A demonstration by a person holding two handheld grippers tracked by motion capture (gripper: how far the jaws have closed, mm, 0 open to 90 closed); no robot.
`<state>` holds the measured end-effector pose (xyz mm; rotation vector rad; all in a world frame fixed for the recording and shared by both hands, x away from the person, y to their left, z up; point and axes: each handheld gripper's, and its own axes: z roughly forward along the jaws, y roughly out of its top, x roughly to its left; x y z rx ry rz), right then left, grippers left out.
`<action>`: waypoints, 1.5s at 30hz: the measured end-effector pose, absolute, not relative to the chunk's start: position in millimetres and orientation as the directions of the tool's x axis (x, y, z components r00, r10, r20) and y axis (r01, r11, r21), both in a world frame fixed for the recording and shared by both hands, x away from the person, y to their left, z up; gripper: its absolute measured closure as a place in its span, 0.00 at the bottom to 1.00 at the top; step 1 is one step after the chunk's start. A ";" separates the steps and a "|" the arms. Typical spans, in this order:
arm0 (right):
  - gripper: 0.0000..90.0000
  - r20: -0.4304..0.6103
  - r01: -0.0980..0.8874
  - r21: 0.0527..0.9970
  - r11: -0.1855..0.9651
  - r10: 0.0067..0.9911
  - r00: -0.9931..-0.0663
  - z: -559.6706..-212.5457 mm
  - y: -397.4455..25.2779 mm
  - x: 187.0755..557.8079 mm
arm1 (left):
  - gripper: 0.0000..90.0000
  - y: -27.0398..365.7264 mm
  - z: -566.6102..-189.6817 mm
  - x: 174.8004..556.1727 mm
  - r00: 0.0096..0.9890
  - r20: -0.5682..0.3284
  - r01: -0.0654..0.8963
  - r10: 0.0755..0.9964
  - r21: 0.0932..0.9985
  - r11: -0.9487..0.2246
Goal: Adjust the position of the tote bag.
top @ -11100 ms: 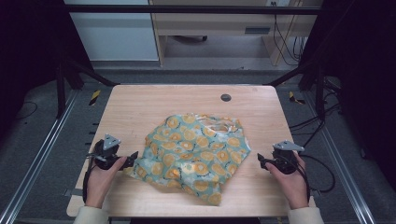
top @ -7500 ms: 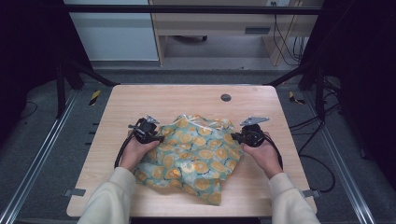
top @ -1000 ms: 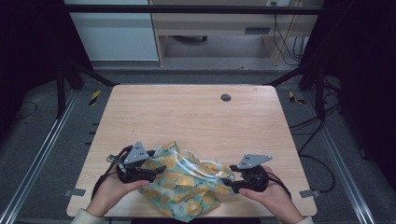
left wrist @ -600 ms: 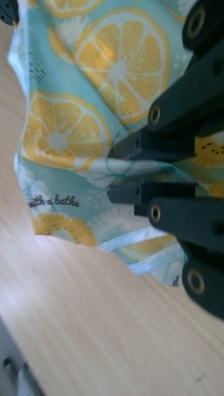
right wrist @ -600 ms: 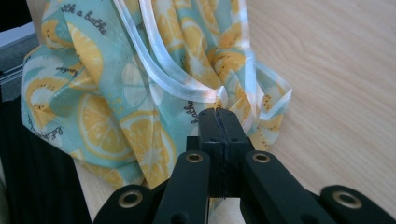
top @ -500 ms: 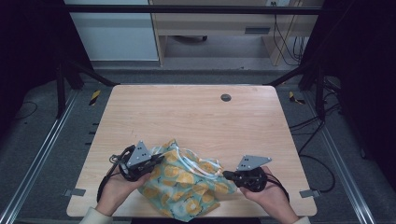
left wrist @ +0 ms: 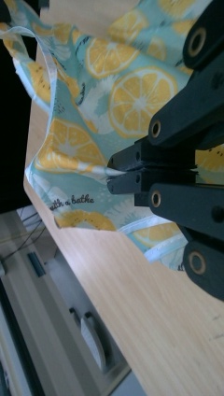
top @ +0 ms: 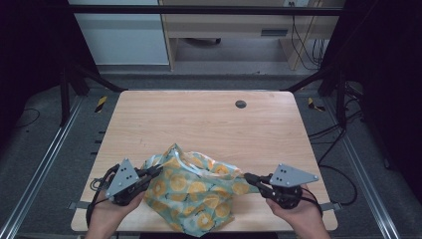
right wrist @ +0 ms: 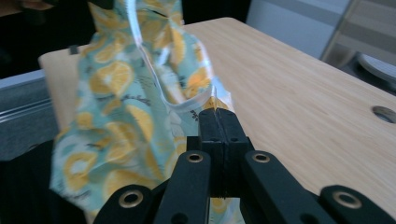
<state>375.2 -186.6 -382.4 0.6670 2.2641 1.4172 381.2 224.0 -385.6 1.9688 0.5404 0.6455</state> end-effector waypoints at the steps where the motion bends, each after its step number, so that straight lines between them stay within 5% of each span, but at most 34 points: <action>1: 1.00 -0.071 0.188 0.903 0.387 0.564 -0.823 -384.9 -185.1 371.5 | 1.00 224.5 -390.1 378.6 0.776 0.210 0.109 0.594 0.884 -0.455; 13: 1.00 0.020 0.270 0.832 0.485 0.460 -0.888 -440.0 -180.3 359.6 | 1.00 211.4 -453.0 376.6 0.871 0.212 0.164 0.444 0.726 -0.668; 20: 1.00 0.043 0.314 0.784 0.535 0.459 -0.887 -463.2 -177.5 370.2 | 1.00 208.4 -471.6 389.7 0.859 0.242 0.198 0.451 0.656 -0.728; 37: 0.99 0.020 0.383 0.709 0.592 0.526 -0.850 -481.3 -167.7 390.8 | 0.94 210.8 -485.4 408.8 0.816 0.206 0.301 0.541 0.648 -0.700; 40: 0.80 0.031 0.380 0.734 0.563 0.531 -0.847 -475.6 -171.4 387.0 | 0.81 215.8 -480.9 401.4 0.811 0.183 0.301 0.556 0.685 -0.664; 41: 0.64 0.029 0.374 0.751 0.544 0.539 -0.842 -470.1 -174.7 382.5 | 0.69 217.8 -478.7 398.0 0.810 0.171 0.302 0.560 0.698 -0.649; 45: 0.51 0.031 0.368 0.771 0.519 0.548 -0.836 -460.8 -180.0 375.9 | 0.57 224.4 -469.1 386.8 0.797 0.135 0.308 0.588 0.747 -0.589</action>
